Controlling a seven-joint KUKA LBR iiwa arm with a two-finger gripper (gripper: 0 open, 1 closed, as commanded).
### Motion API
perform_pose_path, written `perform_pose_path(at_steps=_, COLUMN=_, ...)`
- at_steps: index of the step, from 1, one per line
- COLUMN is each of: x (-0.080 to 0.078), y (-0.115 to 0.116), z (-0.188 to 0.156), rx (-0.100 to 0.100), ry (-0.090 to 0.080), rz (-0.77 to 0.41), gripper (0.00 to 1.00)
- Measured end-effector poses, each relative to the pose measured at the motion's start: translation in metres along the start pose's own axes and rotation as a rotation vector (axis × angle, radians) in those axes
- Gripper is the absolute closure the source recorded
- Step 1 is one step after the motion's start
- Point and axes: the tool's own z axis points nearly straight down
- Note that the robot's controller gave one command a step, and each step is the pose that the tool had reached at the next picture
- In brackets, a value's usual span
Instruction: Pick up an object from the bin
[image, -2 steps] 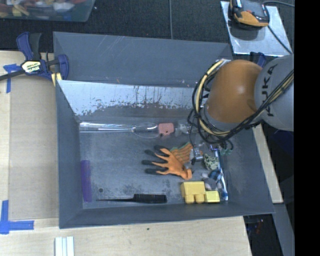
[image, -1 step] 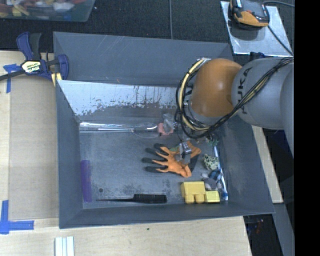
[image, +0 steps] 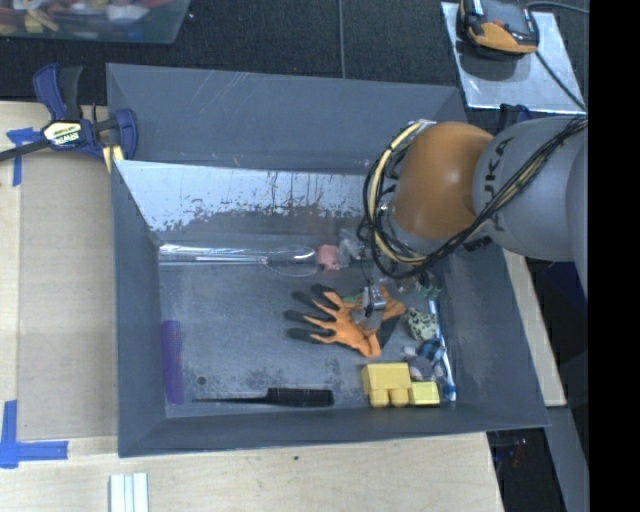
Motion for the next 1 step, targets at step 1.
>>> perform_pose_path(at_steps=1, x=-0.0077, y=0.006, z=-0.0009, rx=0.002, ry=0.0, rz=-0.112, gripper=0.0)
